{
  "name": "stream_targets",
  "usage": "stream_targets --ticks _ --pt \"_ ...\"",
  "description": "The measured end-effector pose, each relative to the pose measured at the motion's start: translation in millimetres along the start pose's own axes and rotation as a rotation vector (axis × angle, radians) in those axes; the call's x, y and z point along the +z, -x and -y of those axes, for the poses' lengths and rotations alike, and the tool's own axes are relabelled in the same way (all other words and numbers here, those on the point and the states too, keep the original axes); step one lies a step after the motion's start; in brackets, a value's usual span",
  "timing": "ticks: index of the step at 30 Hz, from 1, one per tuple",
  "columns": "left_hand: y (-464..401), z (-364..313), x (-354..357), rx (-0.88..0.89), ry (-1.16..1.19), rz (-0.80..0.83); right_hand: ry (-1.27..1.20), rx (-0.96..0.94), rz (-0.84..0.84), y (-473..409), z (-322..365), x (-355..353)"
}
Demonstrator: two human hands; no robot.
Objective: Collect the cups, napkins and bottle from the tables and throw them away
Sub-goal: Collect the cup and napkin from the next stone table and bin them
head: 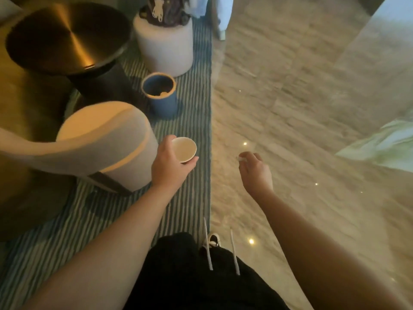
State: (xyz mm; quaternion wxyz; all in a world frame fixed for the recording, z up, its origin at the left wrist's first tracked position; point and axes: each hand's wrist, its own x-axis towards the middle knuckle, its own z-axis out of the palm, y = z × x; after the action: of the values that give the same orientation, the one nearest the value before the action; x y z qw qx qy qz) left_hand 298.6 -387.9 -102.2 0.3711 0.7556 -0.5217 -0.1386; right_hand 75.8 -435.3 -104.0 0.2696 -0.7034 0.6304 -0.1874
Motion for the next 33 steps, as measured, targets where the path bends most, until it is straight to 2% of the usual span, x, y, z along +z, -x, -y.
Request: stream_targets --ticks 8,14,18,22,24,27,33 --pt "-167.8 19.8 63.4 -0.129 -0.033 -0.14 -0.002 -0.092 0.062 -210.3 12.4 7.3" --pt "-335.3 72.6 117.9 -0.312 -0.033 -0.24 0.068 -0.22 0.232 -412.0 25.7 57.6" --pt "-466.8 85.1 135.3 -0.427 0.033 -0.264 0.086 -0.307 0.342 -568.9 72.9 74.9" --pt "-554.2 81.2 134.4 -0.518 0.043 -0.302 0.116 -0.388 0.374 -689.1 131.7 73.1" --pt "-584.2 84.4 130.5 -0.576 0.026 -0.327 0.12 -0.415 0.399 -731.2 157.4 79.1" --pt "-624.2 102.2 128.6 -0.681 0.007 -0.402 0.118 -0.472 0.524 -785.1 198.3 108.0" --pt "-684.2 139.9 160.2 -0.98 0.021 -0.565 0.219 -0.73 0.784 -885.4 255.2 195.4"
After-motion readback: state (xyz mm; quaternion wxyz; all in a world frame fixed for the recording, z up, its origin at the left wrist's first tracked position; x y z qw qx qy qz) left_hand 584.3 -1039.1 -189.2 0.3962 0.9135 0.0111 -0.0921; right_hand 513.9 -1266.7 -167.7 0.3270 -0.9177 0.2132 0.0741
